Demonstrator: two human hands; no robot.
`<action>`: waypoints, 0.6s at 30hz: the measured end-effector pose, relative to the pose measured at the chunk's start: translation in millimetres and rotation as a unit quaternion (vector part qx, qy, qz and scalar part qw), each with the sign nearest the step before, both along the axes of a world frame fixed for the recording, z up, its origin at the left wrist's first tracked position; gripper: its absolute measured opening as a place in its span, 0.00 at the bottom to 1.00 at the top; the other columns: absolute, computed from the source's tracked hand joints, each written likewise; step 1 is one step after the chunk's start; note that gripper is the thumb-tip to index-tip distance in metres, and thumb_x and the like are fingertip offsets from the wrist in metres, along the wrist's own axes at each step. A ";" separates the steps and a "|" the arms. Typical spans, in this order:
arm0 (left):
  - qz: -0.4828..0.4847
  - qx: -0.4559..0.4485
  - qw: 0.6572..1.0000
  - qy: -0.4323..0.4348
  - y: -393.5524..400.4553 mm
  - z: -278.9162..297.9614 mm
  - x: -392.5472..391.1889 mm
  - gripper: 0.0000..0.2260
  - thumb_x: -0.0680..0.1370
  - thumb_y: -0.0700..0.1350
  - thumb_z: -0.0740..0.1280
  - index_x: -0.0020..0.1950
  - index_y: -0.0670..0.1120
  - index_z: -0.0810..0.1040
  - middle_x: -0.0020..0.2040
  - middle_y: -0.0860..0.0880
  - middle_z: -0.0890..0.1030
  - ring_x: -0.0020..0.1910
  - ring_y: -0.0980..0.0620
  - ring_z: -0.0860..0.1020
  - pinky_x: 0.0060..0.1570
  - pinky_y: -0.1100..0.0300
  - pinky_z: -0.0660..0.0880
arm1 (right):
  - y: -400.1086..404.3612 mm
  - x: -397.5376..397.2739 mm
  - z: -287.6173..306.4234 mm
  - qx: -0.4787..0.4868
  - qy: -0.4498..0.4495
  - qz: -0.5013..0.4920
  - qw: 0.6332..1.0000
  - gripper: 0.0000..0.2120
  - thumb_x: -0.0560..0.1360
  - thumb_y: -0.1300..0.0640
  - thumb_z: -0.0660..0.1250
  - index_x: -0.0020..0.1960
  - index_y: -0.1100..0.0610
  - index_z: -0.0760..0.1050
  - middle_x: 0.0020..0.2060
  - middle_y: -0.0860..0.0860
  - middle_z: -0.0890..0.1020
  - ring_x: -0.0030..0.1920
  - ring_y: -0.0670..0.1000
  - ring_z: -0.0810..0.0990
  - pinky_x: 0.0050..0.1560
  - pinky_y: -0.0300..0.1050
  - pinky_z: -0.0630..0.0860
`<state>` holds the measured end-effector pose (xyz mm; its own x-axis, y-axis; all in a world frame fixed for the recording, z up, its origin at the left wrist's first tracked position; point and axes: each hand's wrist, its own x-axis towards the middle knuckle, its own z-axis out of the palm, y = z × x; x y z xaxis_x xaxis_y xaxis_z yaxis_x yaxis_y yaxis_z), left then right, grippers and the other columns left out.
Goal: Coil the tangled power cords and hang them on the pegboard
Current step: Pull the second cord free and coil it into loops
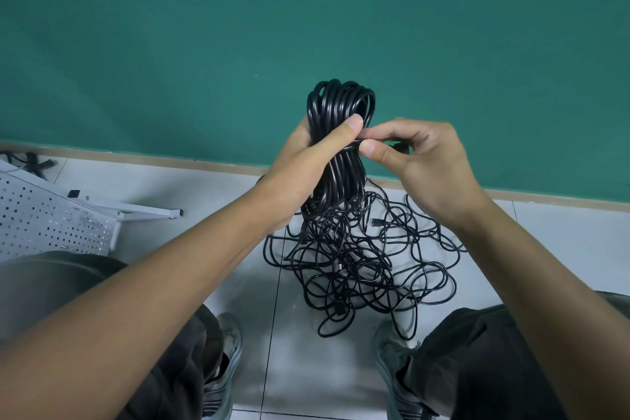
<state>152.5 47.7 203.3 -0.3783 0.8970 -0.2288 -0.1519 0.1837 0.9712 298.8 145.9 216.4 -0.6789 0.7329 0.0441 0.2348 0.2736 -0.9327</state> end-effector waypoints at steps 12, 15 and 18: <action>0.065 0.025 0.998 -0.006 4.2 1.7 -1.1 0.11 0.84 0.48 0.65 0.58 0.42 0.82 0.49 0.48 0.86 0.51 0.51 0.84 0.59 0.51 0.80 | -4.3 -10.4 -7.5 -0.016 0.007 -0.170 0.985 0.11 0.67 0.49 0.82 0.46 0.48 0.83 0.51 0.47 0.83 0.53 0.46 0.82 0.62 0.40 0.76; 0.084 0.043 0.996 0.001 7.3 -1.0 -1.3 0.12 0.84 0.46 0.65 0.66 0.43 0.77 0.59 0.47 0.84 0.57 0.54 0.83 0.59 0.58 0.79 | -12.2 -13.0 -9.8 -0.111 0.047 -0.185 0.975 0.10 0.73 0.54 0.78 0.53 0.48 0.85 0.59 0.50 0.81 0.59 0.46 0.82 0.62 0.36 0.76; 0.086 0.043 0.995 0.021 8.7 -5.7 1.0 0.18 0.80 0.51 0.67 0.67 0.44 0.74 0.62 0.46 0.82 0.61 0.54 0.81 0.65 0.55 0.76 | -20.3 -16.7 -9.4 -0.281 0.095 -0.189 0.936 0.17 0.76 0.58 0.74 0.65 0.52 0.80 0.59 0.48 0.82 0.61 0.44 0.82 0.66 0.38 0.75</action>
